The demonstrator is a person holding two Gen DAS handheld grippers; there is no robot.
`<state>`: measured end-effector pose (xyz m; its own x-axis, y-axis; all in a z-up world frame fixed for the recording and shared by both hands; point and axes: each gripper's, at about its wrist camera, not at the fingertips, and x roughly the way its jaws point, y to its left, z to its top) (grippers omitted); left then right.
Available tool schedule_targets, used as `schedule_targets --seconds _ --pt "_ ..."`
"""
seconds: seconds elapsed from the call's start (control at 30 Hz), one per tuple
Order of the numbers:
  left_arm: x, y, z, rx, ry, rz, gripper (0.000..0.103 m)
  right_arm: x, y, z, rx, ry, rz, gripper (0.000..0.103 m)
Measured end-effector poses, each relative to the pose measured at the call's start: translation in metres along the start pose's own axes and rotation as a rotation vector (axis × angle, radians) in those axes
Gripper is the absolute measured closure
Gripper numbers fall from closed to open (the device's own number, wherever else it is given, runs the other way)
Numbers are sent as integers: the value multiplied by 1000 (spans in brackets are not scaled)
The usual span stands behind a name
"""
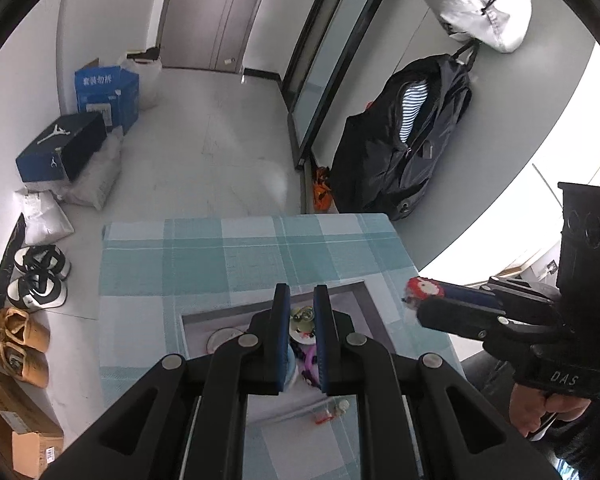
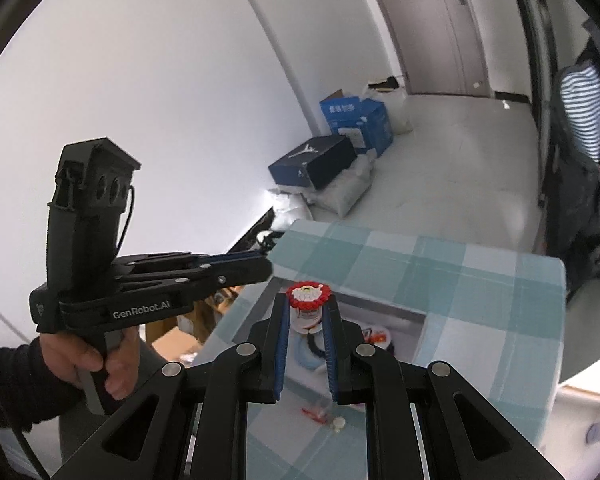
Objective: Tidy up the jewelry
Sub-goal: 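Lower the earrings and brooch into the grey box and open both grippers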
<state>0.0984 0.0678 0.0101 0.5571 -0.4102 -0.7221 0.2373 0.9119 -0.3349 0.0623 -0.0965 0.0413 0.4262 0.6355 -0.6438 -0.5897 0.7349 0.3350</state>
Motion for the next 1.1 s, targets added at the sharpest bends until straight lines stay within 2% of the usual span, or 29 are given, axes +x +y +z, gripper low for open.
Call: schedule_targets --seconds 0.27,0.4,0.73,1.0,1.03,1.07,1.1 --pt "33 11 -4 -58 88 -75 95 34 -22 4 35 74 10 88" --pt "44 11 -5 -62 115 -76 95 44 -34 0 90 93 17 88" --pt "59 18 -11 -67 163 -78 95 64 -36 -3 77 152 6 88" --pt "64 27 -11 -133 208 -122 95 72 -38 -8 87 190 2 84" --pt "65 26 -10 -128 220 -125 94 72 -37 -9 86 190 1 83" --pt "66 23 -9 -118 227 -115 88 71 -37 -9 87 190 -2 76" --pt "65 22 -9 -115 225 -108 76 70 -37 -9 91 188 -6 64"
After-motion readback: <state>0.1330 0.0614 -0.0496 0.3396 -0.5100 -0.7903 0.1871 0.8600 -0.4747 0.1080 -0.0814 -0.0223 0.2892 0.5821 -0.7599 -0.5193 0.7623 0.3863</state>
